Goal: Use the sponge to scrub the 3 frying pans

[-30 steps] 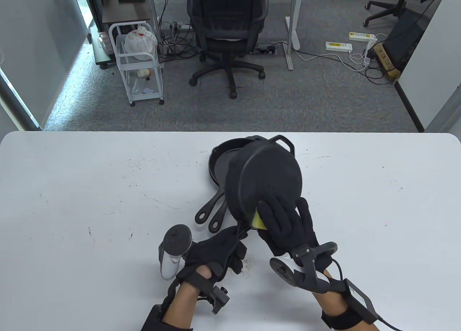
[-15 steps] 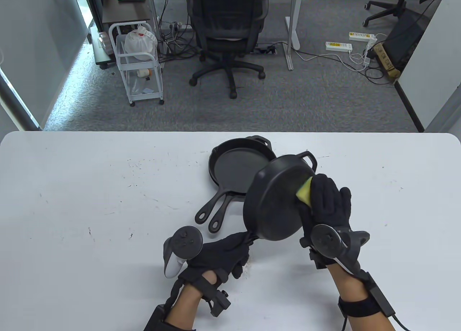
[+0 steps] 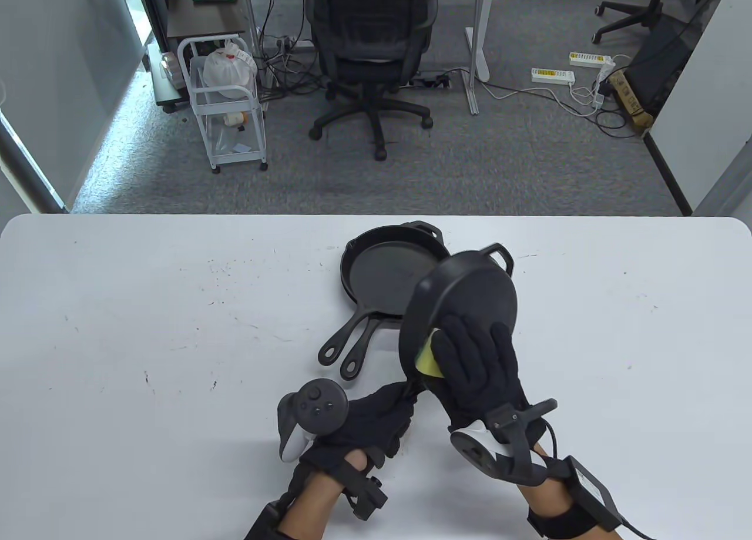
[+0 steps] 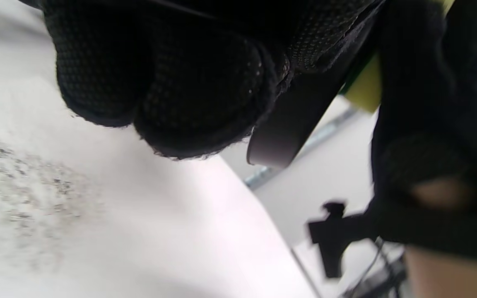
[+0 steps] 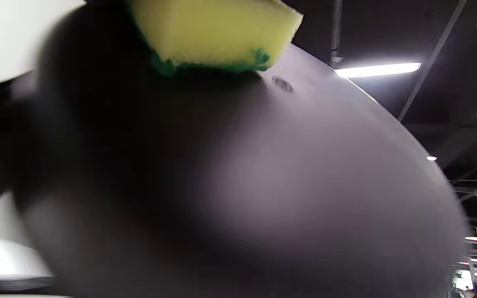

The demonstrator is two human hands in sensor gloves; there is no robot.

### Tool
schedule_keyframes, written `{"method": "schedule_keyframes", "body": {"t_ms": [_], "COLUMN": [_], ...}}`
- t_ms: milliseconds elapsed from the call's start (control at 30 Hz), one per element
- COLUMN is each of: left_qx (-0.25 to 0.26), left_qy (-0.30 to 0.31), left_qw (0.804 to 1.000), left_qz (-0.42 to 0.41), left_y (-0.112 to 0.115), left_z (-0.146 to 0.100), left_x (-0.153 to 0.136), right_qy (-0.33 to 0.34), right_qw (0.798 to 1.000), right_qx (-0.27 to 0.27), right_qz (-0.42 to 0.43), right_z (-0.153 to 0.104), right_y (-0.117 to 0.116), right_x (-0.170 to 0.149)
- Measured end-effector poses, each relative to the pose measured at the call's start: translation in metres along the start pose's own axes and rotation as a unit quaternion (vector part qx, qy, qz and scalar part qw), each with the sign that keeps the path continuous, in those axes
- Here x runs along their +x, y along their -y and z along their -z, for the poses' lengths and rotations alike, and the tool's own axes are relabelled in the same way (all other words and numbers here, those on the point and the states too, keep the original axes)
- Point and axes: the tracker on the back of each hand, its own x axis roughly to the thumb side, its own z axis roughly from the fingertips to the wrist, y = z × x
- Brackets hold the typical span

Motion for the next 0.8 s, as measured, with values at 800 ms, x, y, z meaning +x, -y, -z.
{"method": "schedule_keyframes", "body": {"t_ms": [800], "left_qx": [0.048], "left_qy": [-0.015], "left_qw": [0.999], "left_qz": [0.018], "left_y": [0.001], "left_z": [-0.005], "left_x": [0.007], "right_qy": [0.006], "right_qw": [1.0], "right_qx": [0.019], "right_qz": [0.013], "right_z": [-0.002], "right_y": [-0.005], "right_x": [0.006]}}
